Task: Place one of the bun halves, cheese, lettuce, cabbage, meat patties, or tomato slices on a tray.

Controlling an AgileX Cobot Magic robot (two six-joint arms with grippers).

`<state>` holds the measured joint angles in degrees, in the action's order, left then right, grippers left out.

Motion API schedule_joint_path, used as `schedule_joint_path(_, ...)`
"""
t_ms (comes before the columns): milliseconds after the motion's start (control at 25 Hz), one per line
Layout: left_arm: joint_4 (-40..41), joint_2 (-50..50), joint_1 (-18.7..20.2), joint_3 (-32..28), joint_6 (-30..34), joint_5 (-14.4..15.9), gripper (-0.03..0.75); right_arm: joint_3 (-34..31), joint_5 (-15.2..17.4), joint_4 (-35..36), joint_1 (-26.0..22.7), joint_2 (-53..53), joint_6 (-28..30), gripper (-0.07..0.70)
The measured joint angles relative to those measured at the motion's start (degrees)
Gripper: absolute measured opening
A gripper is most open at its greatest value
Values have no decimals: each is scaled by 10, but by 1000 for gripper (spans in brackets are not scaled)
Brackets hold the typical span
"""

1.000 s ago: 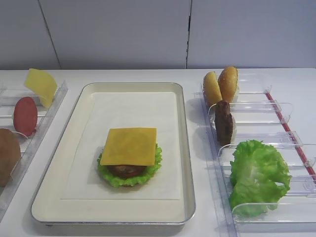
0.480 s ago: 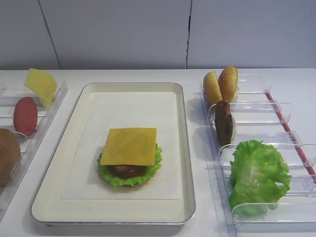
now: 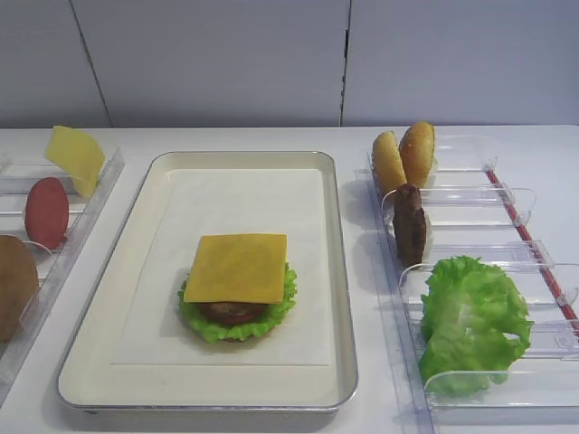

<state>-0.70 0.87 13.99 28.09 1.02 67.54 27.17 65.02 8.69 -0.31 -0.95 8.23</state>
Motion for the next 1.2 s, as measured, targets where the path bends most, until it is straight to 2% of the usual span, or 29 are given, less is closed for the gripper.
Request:
schedule_joint_path(280,0,0,-7,0,0,0,251,0,0,1,0,0,0,98)
schedule_joint_path(480,0,1,-89,0,0,0,251,0,0,1,0,0,0,98)
schedule_joint_path(600,0,1,-112,0,0,0,251,0,0,1,0,0,0,98)
schedule_joint_path(1200,0,1,-113,0,0,0,251,0,0,1,0,0,0,98)
